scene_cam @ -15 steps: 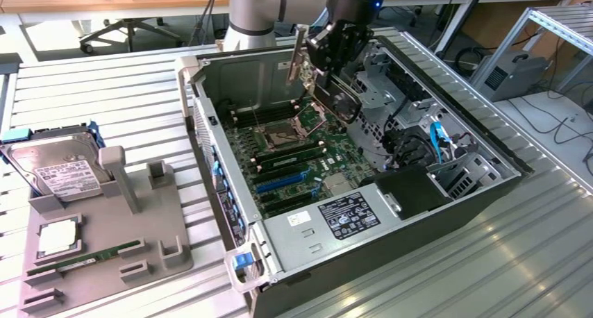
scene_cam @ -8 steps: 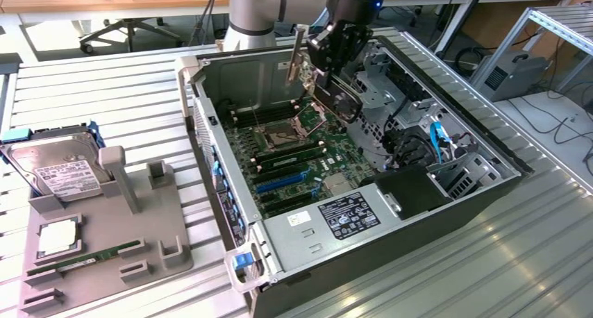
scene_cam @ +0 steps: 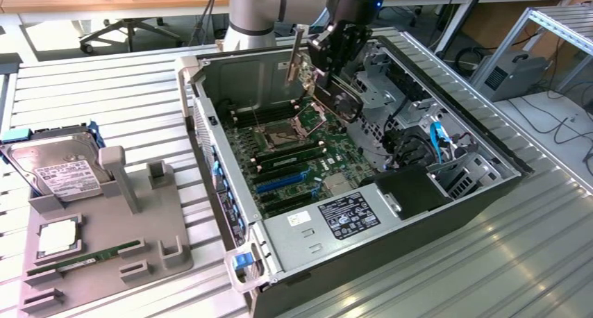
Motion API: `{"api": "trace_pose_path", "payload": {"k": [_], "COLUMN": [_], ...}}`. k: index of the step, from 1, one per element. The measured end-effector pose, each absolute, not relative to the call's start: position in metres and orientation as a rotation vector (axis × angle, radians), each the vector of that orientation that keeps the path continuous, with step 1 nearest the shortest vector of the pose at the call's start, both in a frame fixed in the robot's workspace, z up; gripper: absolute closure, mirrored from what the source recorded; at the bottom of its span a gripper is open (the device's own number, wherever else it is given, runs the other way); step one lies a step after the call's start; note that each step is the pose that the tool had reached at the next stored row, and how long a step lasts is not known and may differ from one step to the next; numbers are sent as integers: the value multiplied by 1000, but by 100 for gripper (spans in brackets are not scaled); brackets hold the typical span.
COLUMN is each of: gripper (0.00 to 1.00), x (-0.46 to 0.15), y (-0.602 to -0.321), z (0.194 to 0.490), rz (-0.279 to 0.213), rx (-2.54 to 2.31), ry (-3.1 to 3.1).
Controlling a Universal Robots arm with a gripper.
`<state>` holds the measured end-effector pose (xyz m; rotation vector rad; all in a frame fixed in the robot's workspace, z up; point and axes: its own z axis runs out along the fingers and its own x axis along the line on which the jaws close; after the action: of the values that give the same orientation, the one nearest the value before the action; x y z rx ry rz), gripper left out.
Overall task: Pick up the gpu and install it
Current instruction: 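Insert the gpu into the slot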
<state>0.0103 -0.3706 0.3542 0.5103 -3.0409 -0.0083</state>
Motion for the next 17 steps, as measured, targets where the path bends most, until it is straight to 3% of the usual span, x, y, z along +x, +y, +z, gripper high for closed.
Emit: {"api": "trace_pose_path", "payload": {"k": [17], "gripper": [73], "x": [10], "y": [-371], "z": [354], "rz": [-6], "rx": [588], "ry": [-3027]}}
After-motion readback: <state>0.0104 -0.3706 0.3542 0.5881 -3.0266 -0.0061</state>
